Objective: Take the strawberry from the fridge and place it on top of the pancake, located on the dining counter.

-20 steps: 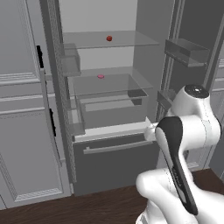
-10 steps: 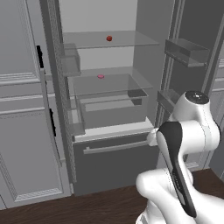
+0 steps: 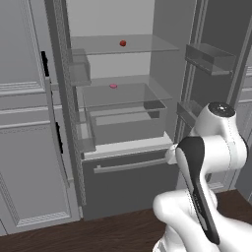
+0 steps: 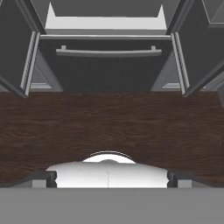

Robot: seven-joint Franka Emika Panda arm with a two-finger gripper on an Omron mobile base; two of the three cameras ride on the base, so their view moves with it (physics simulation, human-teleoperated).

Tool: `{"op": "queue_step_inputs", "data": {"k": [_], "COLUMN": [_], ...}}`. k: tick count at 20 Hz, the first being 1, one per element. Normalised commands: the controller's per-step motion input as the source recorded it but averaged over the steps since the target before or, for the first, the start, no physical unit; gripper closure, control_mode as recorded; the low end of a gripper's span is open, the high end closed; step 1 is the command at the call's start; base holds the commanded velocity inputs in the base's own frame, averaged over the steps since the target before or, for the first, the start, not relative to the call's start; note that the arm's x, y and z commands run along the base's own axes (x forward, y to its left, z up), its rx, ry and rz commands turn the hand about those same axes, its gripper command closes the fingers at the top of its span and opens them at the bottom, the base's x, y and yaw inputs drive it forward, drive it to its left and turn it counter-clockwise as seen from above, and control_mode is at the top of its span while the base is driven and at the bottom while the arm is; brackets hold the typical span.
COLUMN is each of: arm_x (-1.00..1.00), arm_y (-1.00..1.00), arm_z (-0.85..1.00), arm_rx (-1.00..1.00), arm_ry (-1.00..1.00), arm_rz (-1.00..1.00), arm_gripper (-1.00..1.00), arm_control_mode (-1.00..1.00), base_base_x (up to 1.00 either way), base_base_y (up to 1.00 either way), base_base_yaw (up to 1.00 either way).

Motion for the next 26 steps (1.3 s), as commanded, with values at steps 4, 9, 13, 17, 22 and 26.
{"op": "queue_step_inputs", "data": {"k": [4,9,13,17,22,26], "arm_x": [0.00,0.00,0.00,0.00,0.00,0.00], "arm_y": [0.00,0.00,0.00,0.00,0.00,0.00], "arm_z": [0.00,0.00,0.00,0.00,0.00,0.00], "arm_rx": [0.00,0.00,0.00,0.00,0.00,0.00], "arm_ry": [0.00,0.00,0.00,0.00,0.00,0.00], "arm_rz": [0.00,0.00,0.00,0.00,0.00,0.00], "arm_gripper": [-1.00,-1.00,-1.00,-1.00,-1.00,-1.00], "arm_control_mode": [1.00,1.00,1.00,1.00,1.00,1.00], "base_base_x": [0.24,0.83,0.85,0.79,0.74,0.56], "base_base_y": [0.00,0.02,0.06,0.05,0.02,0.06], "base_base_yaw": [0.00,0.00,0.00,0.00,0.00,0.00]}}
